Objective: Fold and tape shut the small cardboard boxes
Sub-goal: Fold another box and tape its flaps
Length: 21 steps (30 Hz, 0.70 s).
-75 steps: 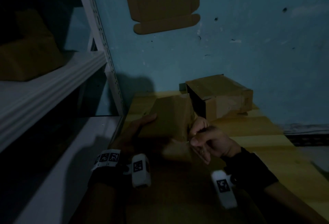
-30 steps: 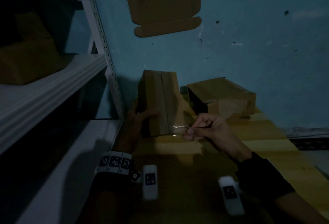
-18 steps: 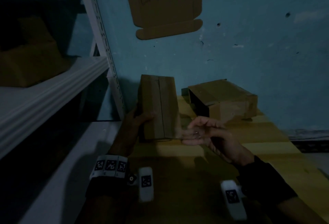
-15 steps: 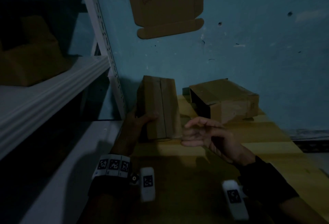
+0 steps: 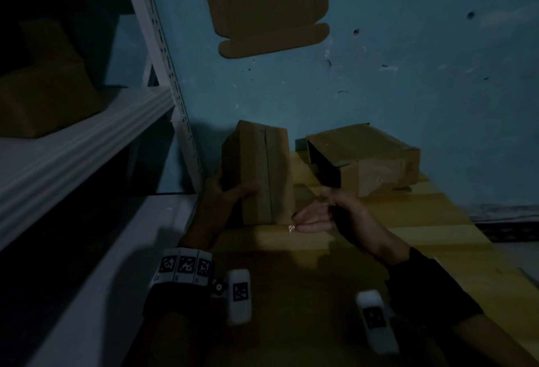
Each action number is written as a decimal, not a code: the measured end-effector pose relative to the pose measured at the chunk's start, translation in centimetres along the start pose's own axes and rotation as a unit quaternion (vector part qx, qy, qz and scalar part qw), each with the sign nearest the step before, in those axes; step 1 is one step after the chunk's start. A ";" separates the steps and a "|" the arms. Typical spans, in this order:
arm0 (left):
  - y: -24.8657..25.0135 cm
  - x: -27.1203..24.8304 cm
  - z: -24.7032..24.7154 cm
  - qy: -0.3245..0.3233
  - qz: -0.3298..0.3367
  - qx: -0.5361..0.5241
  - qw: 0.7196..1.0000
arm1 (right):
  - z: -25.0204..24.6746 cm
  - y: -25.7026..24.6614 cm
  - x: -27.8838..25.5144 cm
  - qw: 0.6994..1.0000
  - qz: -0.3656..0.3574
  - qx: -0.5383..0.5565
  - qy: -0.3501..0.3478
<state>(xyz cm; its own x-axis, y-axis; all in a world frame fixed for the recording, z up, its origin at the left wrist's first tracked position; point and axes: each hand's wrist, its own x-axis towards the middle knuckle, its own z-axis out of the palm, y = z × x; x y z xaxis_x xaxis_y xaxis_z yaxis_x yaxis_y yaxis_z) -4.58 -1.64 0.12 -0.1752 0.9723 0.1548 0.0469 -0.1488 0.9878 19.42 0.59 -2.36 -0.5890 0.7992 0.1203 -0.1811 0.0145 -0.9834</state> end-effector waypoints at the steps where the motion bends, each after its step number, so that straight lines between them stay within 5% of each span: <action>1: 0.0 0.0 0.1 -0.002 -0.001 0.000 1.000 | 0.1 -0.2 0.0 1.000 0.000 -0.012 0.013; 12: 0.1 -0.2 1.5 -0.004 0.015 0.017 1.000 | 0.4 -0.2 -0.1 0.980 -0.029 -0.138 0.138; 21: 0.6 -0.6 0.1 -0.002 -0.086 -0.125 0.988 | -0.7 -1.1 0.0 0.995 -0.036 0.061 0.075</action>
<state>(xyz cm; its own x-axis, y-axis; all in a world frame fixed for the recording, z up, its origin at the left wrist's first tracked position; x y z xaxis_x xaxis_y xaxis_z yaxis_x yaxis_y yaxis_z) -4.39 -2.30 0.57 -0.1555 0.9877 -0.0149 -0.2278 -0.0212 0.9735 20.15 0.97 -1.41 -0.4492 0.8790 0.1598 -0.3181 0.0098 -0.9480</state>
